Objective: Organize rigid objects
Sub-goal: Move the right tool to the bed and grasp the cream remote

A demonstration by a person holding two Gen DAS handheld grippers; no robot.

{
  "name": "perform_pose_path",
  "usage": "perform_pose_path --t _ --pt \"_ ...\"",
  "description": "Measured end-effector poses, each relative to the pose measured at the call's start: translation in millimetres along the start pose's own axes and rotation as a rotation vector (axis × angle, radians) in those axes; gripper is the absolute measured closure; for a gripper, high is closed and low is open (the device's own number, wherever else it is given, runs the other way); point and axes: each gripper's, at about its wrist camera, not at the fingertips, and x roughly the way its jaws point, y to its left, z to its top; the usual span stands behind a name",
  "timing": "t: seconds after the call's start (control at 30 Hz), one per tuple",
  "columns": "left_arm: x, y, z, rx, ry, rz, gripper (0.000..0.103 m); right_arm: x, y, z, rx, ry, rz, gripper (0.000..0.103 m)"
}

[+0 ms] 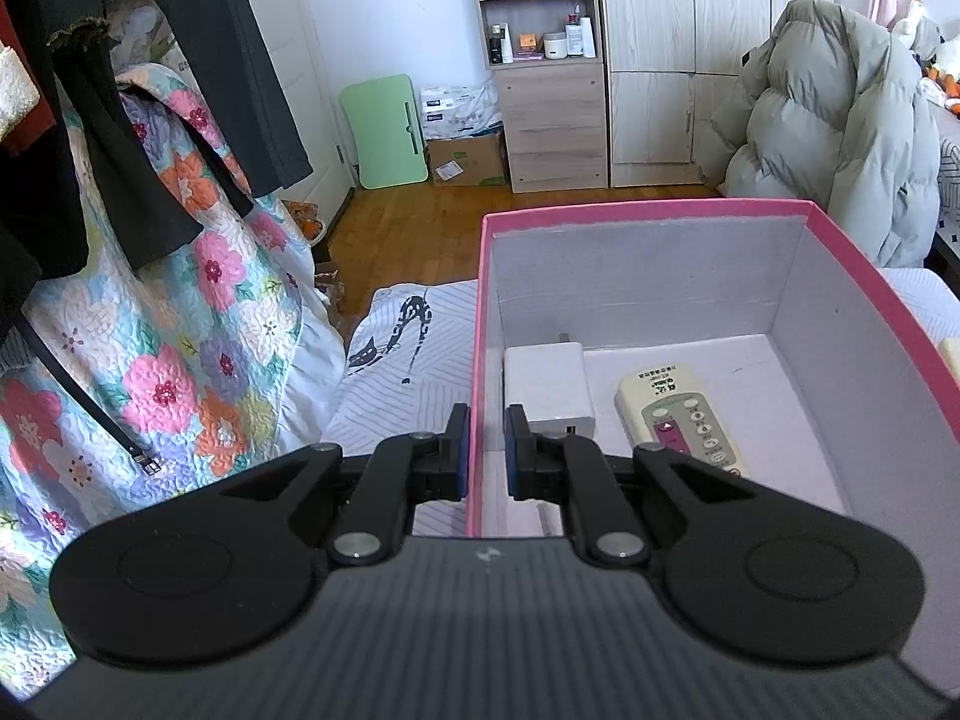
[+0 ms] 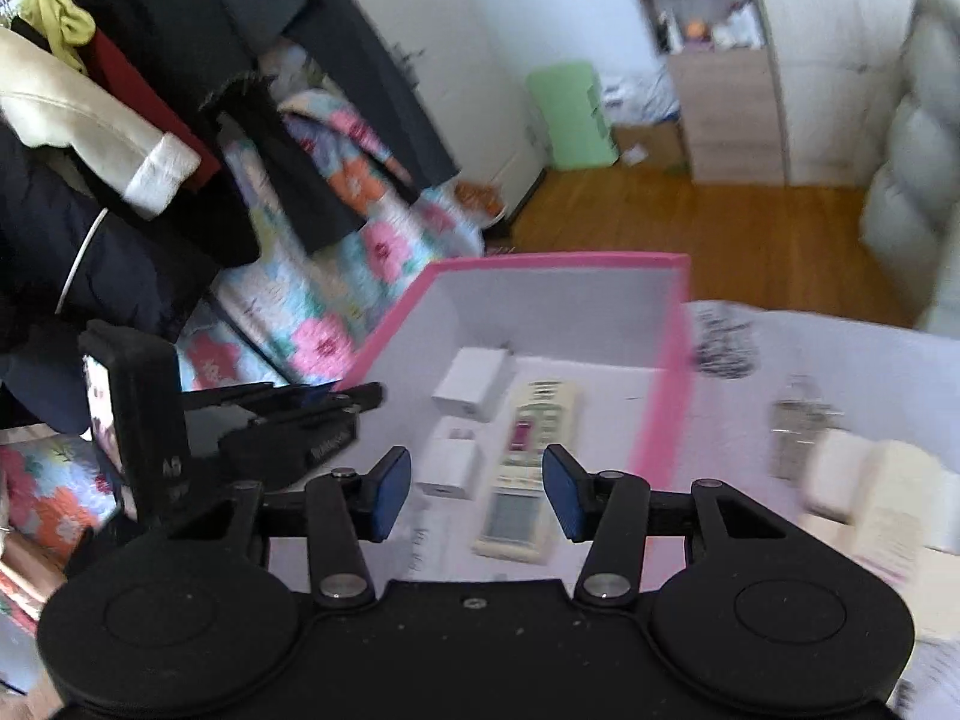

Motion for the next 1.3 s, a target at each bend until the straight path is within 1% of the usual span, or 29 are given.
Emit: perform_pose_path --t 0.07,0.13,0.23,0.37,0.5,0.57,0.63,0.77,0.83,0.9,0.93,1.0,1.1,1.17,1.2,1.27,1.3 --pt "-0.3 -2.7 -0.2 0.013 -0.001 0.008 0.094 -19.8 -12.9 -8.0 0.003 -0.027 -0.039 0.048" --pt "-0.7 -5.5 -0.8 0.031 -0.002 0.019 0.094 -37.0 -26.4 -18.0 0.011 -0.054 -0.095 0.048" --pt "-1.8 -8.0 -0.8 0.043 -0.01 0.034 0.094 -53.5 -53.5 -31.7 0.052 -0.072 -0.179 0.048" --pt "-3.1 -10.7 -0.6 0.059 -0.021 0.053 0.094 -58.0 -87.6 -47.0 0.12 -0.066 -0.276 0.048" --pt "-2.7 -11.9 0.0 0.066 -0.02 0.062 0.094 -46.9 -118.5 -57.7 0.164 -0.048 -0.363 0.044" --pt "-2.5 -11.8 0.3 0.063 -0.021 0.061 0.094 -36.3 -131.8 -59.1 0.168 -0.02 -0.381 0.045" --pt "-3.2 -11.9 -1.0 0.063 -0.02 0.06 0.094 -24.7 -146.7 -56.3 0.183 -0.001 -0.381 0.045" --pt "-3.1 -11.7 -1.2 0.065 -0.019 0.063 0.094 -7.2 -173.6 -52.7 0.305 0.007 -0.336 0.045" --pt "-3.4 -12.2 -1.5 0.066 -0.019 0.063 0.094 -2.6 -177.9 -50.8 0.335 -0.011 -0.334 0.044" --pt "-3.2 -12.4 -1.6 0.07 -0.018 0.068 0.094 3.5 -177.1 -44.9 0.319 -0.011 -0.359 0.041" --pt "-3.2 -12.5 -1.5 0.071 -0.018 0.069 0.094 8.0 -174.8 -40.9 0.302 -0.006 -0.386 0.04" --pt "-3.3 -12.5 -1.6 0.072 -0.018 0.067 0.094 16.0 -165.5 -36.2 0.238 0.005 -0.446 0.032" --pt "-3.2 -12.6 -1.7 0.077 -0.018 0.072 0.094 29.5 -153.7 -26.1 0.141 0.026 -0.514 0.031" --pt "-3.1 -13.2 -1.5 0.074 -0.018 0.07 0.094 38.0 -152.8 -20.4 0.125 0.057 -0.529 0.028" --pt "-3.0 -13.1 -1.3 0.073 -0.018 0.07 0.094 43.3 -155.2 -18.6 0.137 0.086 -0.54 0.025" --pt "-3.5 -13.0 -0.8 0.066 -0.02 0.07 0.094 50.3 -156.2 -17.1 0.127 0.114 -0.581 0.025" --pt "-3.9 -13.8 -1.0 0.074 -0.025 0.077 0.094 49.7 -154.1 -16.9 0.121 0.117 -0.579 0.029"
